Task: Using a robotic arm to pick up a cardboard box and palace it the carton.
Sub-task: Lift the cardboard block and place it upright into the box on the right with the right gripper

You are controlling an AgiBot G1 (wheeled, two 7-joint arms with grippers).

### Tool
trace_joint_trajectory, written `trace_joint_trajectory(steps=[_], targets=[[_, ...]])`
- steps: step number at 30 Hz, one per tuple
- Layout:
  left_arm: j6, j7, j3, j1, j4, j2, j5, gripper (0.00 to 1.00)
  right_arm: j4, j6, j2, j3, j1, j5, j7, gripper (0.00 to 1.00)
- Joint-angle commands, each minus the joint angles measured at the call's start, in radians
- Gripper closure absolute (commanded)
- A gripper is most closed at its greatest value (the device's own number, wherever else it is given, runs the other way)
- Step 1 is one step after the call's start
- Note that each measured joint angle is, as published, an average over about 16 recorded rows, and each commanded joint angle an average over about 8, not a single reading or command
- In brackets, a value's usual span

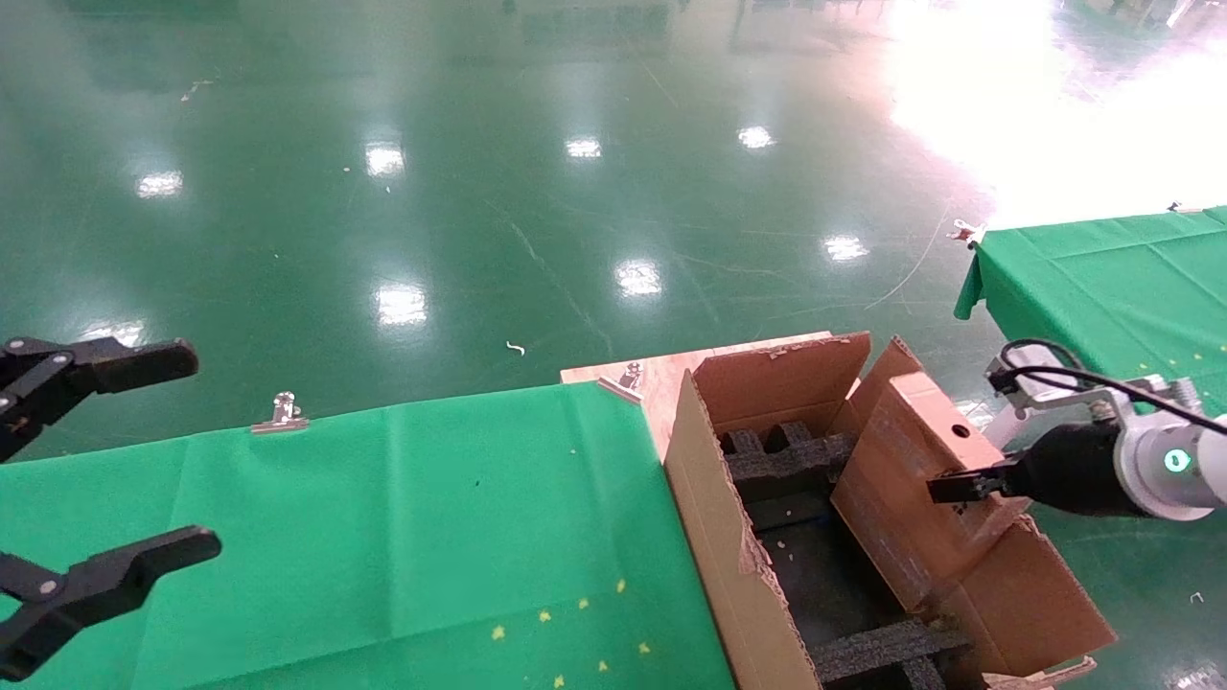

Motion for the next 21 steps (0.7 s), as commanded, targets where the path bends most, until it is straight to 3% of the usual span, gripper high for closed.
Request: trace_joint_trajectory(steps=[1,11,21], targets=[[0.0,0.0,0.0,0.0,0.0,0.0,0.0,0.0,0.0,0.0,-0.008,-0.005,-0.006,-0.007,0.008,1.0],[0.0,0.0,0.0,0.0,0.0,0.0,0.0,0.0,-0.004,0.026,-0.047,-0.023,-0.032,-0.106,0.09,1.0],[0.0,0.0,0.0,0.0,0.0,0.0,0.0,0.0,-0.003,0.059,-0.088,-0.04,-0.076,-0.256,0.261,1.0]])
